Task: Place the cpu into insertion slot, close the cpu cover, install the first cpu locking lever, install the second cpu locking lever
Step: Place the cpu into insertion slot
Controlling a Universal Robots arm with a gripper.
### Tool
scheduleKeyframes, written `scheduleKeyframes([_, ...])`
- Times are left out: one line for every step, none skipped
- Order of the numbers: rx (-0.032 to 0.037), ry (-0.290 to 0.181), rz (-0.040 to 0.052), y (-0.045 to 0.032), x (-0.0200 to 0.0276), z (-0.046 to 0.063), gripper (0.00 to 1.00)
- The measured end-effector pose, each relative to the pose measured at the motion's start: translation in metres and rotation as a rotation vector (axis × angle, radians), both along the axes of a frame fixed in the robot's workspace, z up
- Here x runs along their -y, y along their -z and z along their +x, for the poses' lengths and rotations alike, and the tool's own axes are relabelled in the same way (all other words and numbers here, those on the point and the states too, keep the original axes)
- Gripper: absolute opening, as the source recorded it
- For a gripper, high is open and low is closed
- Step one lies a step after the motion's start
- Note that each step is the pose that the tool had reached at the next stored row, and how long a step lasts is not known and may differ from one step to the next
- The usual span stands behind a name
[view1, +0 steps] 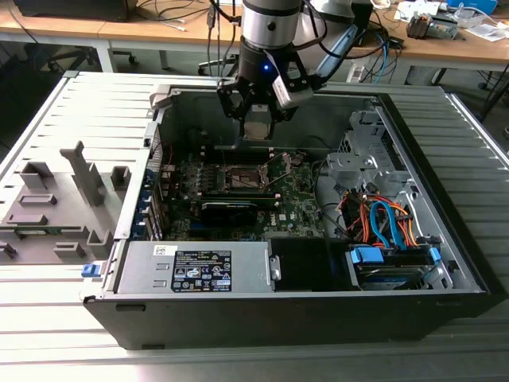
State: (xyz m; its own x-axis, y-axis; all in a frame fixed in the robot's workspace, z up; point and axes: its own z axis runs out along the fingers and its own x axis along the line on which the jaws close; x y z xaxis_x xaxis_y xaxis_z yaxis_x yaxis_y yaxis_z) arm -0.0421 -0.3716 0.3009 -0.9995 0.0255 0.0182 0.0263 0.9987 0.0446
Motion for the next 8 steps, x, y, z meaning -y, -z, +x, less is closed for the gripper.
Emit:
scheduleKeyframes([0.0, -0.001, -0.0062, 0.0052, 0.0007, -0.0005, 0.55])
scheduleKeyframes([0.0, -0.003, -0.0097, 0.006, 0.0008, -0.0005, 0.55])
scheduleKeyframes([-0.0002, -0.008, -0.014, 0.0065, 0.0008, -0.0005, 0.55])
scheduleKeyframes([-0.0008, -0.018, -0.0207, 0.0073, 0.0009, -0.0004, 0.55])
scheduleKeyframes([-0.0009, -0.026, -0.0266, 0.0089, 0.0011, -0.0008, 0.55])
scheduleKeyframes([-0.0011, -0.027, -0.031, 0.0101, 0.0016, -0.0018, 0.55])
scheduleKeyframes([-0.0011, -0.027, -0.0332, 0.0108, 0.002, -0.0025, 0.55])
scheduleKeyframes([-0.0011, -0.027, -0.0351, 0.0117, 0.0024, -0.003, 0.55])
